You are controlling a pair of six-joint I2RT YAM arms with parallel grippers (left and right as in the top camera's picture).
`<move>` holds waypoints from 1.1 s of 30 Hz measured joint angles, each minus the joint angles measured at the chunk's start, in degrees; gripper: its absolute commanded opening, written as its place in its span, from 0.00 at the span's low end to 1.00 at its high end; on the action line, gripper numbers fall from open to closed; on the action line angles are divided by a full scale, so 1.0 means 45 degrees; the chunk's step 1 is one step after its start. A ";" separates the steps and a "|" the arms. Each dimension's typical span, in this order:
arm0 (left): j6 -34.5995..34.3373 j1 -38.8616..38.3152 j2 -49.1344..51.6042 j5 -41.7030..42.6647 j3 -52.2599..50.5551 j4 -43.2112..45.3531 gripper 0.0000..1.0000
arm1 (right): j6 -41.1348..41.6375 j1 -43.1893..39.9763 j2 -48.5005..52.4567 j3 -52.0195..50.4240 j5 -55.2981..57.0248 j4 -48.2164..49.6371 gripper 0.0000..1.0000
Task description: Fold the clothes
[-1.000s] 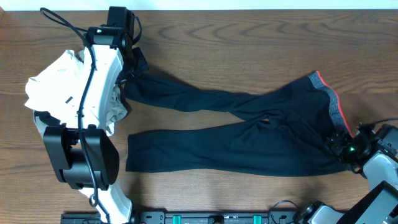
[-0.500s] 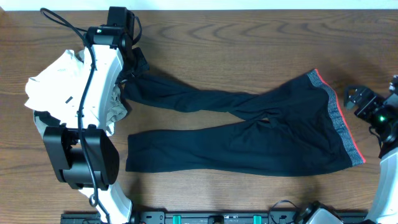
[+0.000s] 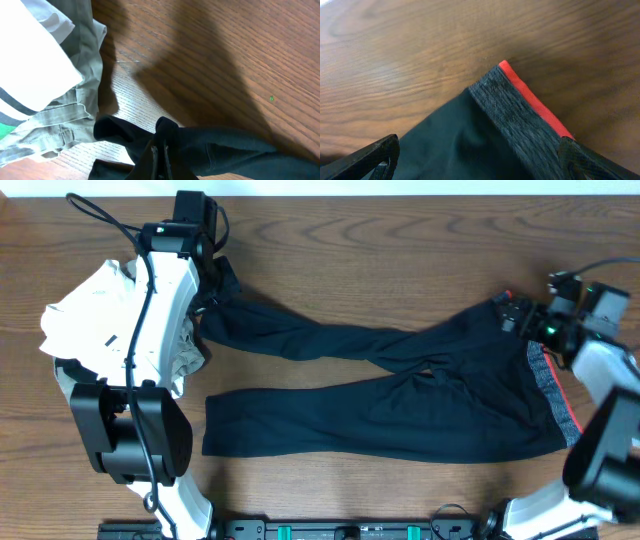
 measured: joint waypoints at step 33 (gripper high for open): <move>-0.0005 -0.0364 0.0000 0.0029 0.0000 0.0811 0.06 | 0.1005 0.0704 0.3245 0.3473 0.4673 -0.0821 0.11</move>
